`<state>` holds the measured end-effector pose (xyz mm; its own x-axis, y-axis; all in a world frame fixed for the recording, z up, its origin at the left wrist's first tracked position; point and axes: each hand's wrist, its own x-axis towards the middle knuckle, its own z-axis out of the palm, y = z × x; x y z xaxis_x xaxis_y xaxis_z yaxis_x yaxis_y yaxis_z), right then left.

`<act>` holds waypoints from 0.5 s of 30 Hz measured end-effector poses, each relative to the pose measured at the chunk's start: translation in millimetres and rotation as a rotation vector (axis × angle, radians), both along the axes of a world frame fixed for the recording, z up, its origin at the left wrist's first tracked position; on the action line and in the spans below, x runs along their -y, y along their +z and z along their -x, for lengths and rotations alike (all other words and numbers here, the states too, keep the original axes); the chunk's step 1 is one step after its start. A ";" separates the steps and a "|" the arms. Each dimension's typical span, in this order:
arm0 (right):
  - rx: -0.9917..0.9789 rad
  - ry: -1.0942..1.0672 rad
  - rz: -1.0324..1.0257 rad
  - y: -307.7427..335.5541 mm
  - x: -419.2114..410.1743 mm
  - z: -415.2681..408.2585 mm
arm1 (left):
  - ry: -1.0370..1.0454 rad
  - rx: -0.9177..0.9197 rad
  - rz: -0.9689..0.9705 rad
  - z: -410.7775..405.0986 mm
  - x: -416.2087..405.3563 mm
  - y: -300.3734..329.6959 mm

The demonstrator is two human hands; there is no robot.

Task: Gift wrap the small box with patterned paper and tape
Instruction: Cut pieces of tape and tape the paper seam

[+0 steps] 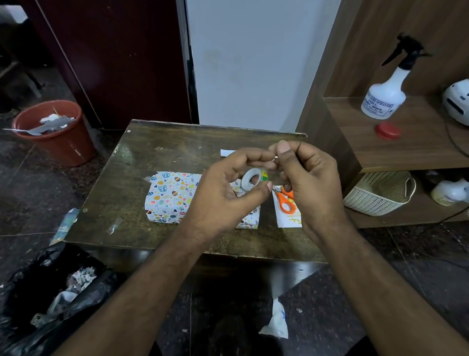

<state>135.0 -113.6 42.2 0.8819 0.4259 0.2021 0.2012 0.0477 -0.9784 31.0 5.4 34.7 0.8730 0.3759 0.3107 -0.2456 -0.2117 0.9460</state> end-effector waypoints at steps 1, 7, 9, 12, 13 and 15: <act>0.035 -0.009 0.033 -1.4 0.6 -1.0 | 0.001 -0.006 0.002 0.6 -1.0 0.2; 0.299 -0.108 0.437 -14.1 11.1 -17.8 | 0.009 -0.068 0.041 2.9 0.4 1.2; 0.407 -0.073 0.685 -17.7 15.8 -23.5 | 0.013 -0.082 0.022 2.2 -0.7 -0.6; 0.415 -0.009 1.006 -20.6 19.5 -25.8 | 0.025 -0.094 -0.033 2.2 -2.1 -3.2; 0.383 0.018 1.066 -21.1 19.3 -25.3 | 0.025 -0.097 -0.049 2.3 -2.2 -3.7; 0.329 0.075 1.128 -20.5 17.3 -23.9 | 0.026 -0.099 -0.075 2.0 -2.3 -4.3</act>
<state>158.9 -130.9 21.6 0.8229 0.5576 -0.1095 0.4850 -0.7896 -0.3758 29.0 7.7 30.4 0.8913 0.3772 0.2517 -0.1454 -0.2880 0.9465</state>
